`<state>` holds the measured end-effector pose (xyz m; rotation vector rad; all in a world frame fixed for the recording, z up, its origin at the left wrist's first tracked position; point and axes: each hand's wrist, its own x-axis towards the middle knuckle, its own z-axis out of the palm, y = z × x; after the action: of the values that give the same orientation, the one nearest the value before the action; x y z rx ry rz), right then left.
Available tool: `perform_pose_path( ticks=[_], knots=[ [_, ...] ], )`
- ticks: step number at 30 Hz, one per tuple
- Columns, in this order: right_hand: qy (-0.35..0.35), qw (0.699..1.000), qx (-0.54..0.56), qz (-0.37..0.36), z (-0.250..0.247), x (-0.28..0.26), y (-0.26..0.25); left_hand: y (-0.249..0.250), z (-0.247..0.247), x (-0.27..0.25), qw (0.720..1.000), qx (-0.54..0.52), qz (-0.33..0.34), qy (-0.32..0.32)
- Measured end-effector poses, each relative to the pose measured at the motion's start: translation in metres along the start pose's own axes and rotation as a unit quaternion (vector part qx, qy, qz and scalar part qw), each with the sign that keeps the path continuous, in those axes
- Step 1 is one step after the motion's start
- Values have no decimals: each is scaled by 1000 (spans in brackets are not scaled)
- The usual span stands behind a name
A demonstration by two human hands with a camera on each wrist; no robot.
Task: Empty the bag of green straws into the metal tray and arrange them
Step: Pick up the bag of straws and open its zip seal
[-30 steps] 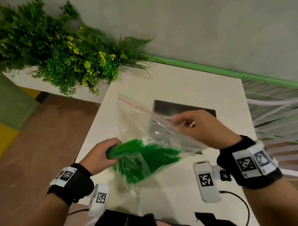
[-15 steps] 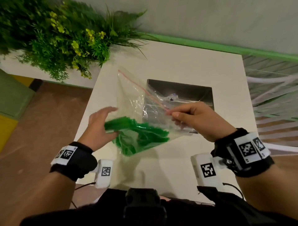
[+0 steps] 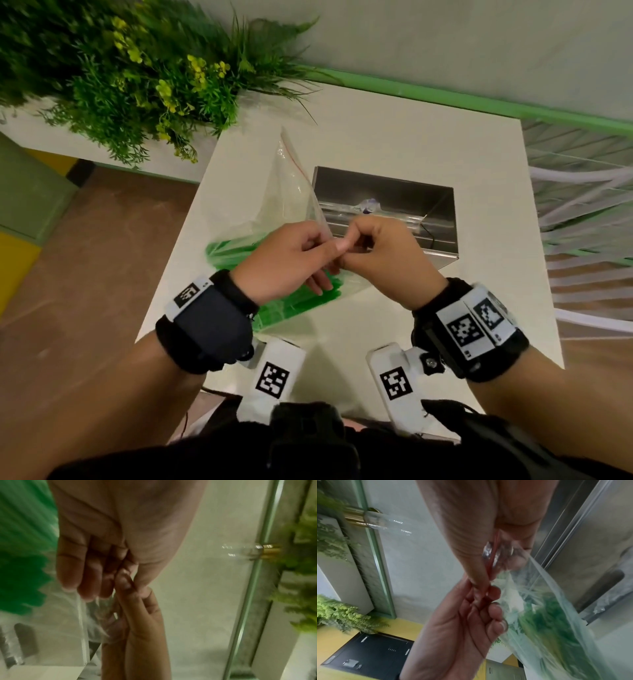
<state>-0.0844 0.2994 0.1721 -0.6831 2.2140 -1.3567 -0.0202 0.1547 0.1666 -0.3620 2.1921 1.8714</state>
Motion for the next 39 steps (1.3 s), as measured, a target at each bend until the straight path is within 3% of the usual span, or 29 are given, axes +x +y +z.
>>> perform_pose_path(
  ticks=[5,18,24,31,37,39],
  knots=[
    [-21,996,78,34,-3,-3,3,-8,-19,0,997,-77,-19,-1],
    [-4,995,88,36,-2,-8,-2,-4,-2,-12,977,-202,-31,64],
    [-9,992,116,39,0,-9,-2,0,2,-9,981,-172,-25,86],
    [16,981,179,75,0,-11,5,-4,-2,-10,979,-197,-24,54],
    [8,1000,-8,13,6,-13,8,-10,4,-3,963,-219,-9,156],
    [-7,1000,-2,7,8,-12,6,-11,2,1,956,-247,-23,159]
  ],
)
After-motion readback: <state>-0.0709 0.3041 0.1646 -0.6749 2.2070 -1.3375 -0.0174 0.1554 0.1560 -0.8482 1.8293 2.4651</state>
